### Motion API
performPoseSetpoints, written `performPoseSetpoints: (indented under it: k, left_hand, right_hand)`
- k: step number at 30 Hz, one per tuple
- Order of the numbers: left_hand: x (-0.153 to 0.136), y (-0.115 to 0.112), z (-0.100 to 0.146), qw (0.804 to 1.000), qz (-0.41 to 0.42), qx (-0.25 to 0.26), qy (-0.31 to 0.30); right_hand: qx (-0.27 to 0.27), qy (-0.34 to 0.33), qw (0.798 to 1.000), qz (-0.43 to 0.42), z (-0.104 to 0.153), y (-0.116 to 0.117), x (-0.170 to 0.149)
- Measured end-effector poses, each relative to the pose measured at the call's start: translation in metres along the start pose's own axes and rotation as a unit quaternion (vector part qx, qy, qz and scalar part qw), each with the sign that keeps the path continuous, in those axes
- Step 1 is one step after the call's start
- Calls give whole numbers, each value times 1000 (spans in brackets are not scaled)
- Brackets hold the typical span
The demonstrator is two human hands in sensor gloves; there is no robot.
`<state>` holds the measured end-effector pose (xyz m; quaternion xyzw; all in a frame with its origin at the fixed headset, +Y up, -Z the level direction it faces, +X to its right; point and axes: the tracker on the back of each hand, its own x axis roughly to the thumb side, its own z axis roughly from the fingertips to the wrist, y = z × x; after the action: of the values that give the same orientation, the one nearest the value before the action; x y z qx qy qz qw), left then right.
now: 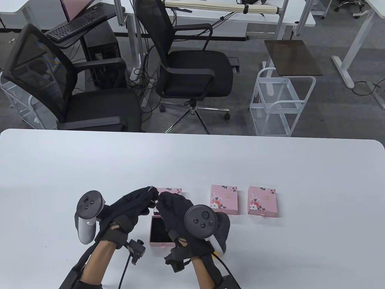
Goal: Dust necklace
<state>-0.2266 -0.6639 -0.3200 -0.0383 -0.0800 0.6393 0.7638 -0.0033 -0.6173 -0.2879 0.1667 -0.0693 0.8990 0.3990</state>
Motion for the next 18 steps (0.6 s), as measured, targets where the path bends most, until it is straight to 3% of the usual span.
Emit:
performPoseSetpoints:
  k: [7, 11, 18]
  left_hand:
    - [-1, -6, 1, 1000, 3, 5, 0]
    - [1, -13, 1, 1000, 20, -20, -5]
    - [3, -19, 2, 999, 10, -33, -11]
  right_hand:
    - [13, 6, 1000, 21, -1, 15, 1]
    - [27, 14, 999, 15, -3, 24, -2]
    - [-41, 26, 999, 8, -1, 27, -6]
